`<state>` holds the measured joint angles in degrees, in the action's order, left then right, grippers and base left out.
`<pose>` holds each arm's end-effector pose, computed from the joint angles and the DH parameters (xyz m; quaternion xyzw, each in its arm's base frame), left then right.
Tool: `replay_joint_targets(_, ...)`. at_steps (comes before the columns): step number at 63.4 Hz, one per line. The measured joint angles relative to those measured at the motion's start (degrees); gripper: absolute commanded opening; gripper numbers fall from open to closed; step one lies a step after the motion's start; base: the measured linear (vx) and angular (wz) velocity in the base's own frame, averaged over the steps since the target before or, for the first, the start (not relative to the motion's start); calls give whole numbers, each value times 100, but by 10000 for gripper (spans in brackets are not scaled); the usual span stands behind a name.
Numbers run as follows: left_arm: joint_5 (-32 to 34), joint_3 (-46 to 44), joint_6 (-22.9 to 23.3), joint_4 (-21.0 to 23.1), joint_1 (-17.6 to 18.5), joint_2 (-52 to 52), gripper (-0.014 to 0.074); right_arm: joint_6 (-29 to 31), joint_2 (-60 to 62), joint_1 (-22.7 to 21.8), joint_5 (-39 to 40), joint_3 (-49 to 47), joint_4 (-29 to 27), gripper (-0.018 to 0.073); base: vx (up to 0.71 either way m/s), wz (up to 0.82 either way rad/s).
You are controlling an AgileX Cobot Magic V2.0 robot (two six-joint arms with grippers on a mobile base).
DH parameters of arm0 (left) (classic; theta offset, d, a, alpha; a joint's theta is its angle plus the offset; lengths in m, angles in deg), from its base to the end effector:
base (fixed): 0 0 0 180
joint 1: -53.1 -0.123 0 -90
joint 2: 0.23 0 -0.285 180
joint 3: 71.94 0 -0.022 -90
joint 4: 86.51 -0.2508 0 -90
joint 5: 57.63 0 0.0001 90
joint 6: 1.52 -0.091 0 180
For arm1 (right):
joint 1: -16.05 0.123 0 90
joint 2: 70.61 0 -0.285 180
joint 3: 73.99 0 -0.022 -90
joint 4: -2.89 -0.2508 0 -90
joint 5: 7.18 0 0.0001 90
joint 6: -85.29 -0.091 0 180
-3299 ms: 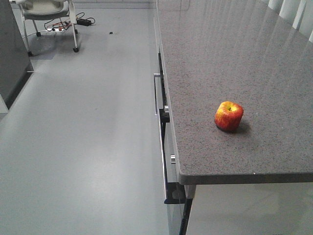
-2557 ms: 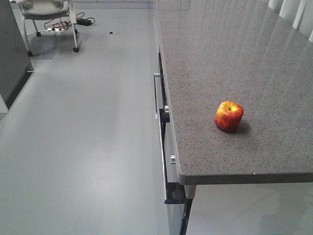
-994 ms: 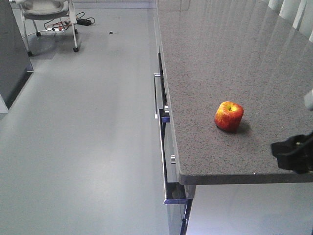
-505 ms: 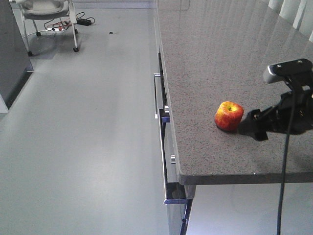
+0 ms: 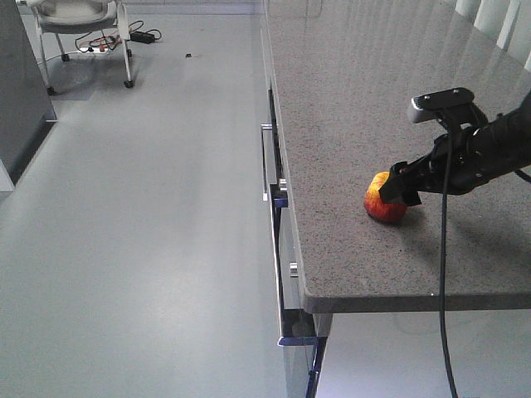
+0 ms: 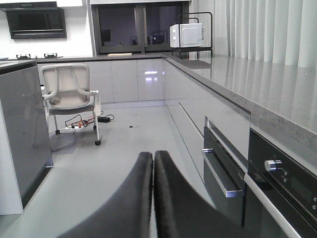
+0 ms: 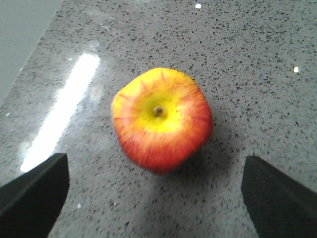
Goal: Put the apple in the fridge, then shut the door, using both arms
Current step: 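Reach the right gripper down over the apple on the counter, then close the right gripper around the apple and lift it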
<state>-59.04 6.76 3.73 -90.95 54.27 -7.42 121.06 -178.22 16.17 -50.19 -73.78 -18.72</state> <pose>0.0567 -0.0010 0.2028 0.0015 0.6902 -0.0119 0.7235 0.3773 0.0237 0.2635 -0.1973 0.9353 0.0750 0.2839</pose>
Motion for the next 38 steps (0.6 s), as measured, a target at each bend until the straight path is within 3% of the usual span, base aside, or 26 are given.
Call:
replay_joint_targets(26, 0, 0, 0, 0, 0, 0, -6, 212, -1168, 0, 6, -781, -142, 638, 0, 0)
replay_joint_targets(38, 0, 0, 0, 0, 0, 0, -6, 317, -1455, 0, 18, -907, -194, 553, 0, 0)
